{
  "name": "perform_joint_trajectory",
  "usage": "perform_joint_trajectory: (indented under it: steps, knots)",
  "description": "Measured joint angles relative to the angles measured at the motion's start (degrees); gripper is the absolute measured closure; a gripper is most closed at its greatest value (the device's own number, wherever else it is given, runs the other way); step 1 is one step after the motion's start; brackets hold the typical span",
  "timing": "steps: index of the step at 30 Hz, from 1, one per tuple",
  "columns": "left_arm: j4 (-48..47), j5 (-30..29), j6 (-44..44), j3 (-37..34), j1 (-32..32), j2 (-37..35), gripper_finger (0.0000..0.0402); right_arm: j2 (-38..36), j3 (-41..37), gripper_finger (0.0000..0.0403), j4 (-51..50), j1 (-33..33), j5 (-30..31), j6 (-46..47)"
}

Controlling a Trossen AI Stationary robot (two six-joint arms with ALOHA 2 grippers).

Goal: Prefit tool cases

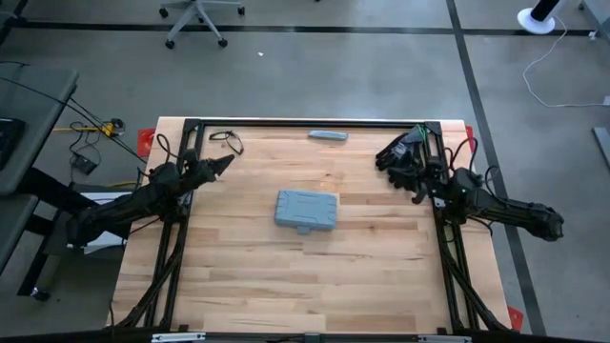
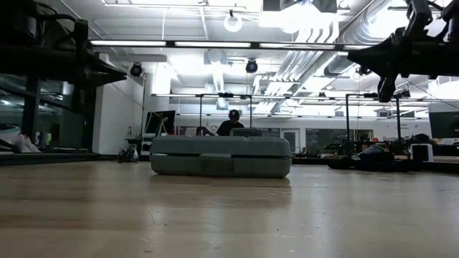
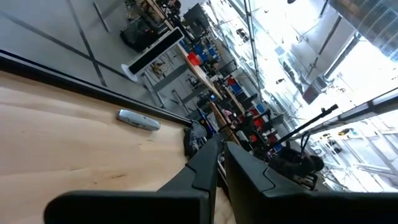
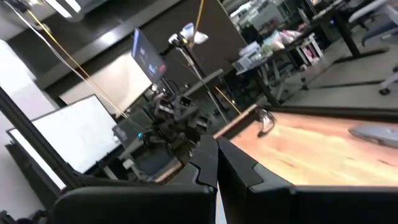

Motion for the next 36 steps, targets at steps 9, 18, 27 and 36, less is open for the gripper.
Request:
perform_joint_trajectory:
  steps: [9,18,27,36]
  knots:
    - [-0.02,0.01,0.04,0.0,0.0,0.0,0.0378,0.0,-0.02,0.0403,-3.76,0.0,-0.02,-0.01]
    - [-0.02,0.01,0.04,0.0,0.0,0.0,0.0378,0.0,-0.02,0.0403,-3.92,0.0,-0.02,0.0]
    - [-0.03,0.01,0.04,0.0,0.0,0.0,0.0378,0.0,-0.02,0.0403,-3.92,0.0,-0.04,-0.01]
    - [-0.02,0.01,0.05,0.0,0.02,0.0,0.0378,0.0,-0.04,0.0403,-3.92,0.0,-0.04,-0.01]
